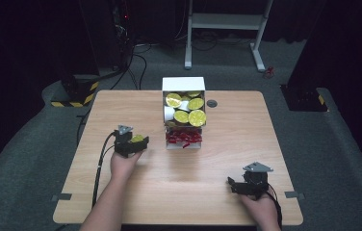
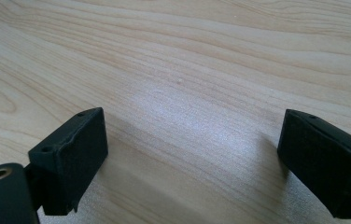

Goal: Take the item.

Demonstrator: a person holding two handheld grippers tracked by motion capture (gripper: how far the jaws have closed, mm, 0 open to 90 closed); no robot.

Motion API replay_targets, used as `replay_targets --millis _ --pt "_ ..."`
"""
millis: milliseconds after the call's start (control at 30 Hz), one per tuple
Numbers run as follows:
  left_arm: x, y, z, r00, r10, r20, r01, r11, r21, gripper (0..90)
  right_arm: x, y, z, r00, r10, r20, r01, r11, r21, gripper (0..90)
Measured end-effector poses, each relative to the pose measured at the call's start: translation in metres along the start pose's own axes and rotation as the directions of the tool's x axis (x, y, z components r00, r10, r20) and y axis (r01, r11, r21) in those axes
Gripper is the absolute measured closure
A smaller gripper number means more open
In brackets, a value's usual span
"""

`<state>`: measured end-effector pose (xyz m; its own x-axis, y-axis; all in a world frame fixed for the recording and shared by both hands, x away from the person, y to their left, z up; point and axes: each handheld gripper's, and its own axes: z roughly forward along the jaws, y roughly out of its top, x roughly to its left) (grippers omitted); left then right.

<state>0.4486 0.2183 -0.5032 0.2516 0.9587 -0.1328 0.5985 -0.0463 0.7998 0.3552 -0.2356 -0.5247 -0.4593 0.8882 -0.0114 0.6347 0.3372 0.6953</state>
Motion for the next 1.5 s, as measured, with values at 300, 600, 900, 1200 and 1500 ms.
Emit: replay_targets --millis 300,600,900,1200,1500 --pt "-0.002 0.004 -0.02 0.9993 0.037 -0.002 -0.037 0.9988 -0.032 23.0 0.0 0.0 0.0 1.0 0.005 0.0 -0.005 1.0 0.001 8.4" --pt "0.005 -0.001 -0.036 0.999 0.038 -0.023 -0.04 0.9958 -0.082 45.4 0.0 0.0 0.0 1.0 0.0 0.0 0.0 1.0 0.0 8.4" --pt "0.012 -0.006 -0.048 0.9984 0.047 -0.032 -0.05 0.9941 -0.096 65.5 0.0 0.0 0.0 1.0 0.003 0.0 -0.003 1.0 0.0 8.4" --pt "0.014 -0.009 -0.061 0.9975 0.061 -0.035 -0.064 0.9929 -0.1 81.0 0.0 0.0 0.0 1.0 0.002 0.0 -0.002 1.0 0.0 8.4" --pt "0.011 -0.011 -0.073 0.9946 0.101 -0.023 -0.103 0.9899 -0.098 89.5 0.0 0.0 0.0 1.0 0.001 0.0 -0.001 1.0 0.0 8.4"
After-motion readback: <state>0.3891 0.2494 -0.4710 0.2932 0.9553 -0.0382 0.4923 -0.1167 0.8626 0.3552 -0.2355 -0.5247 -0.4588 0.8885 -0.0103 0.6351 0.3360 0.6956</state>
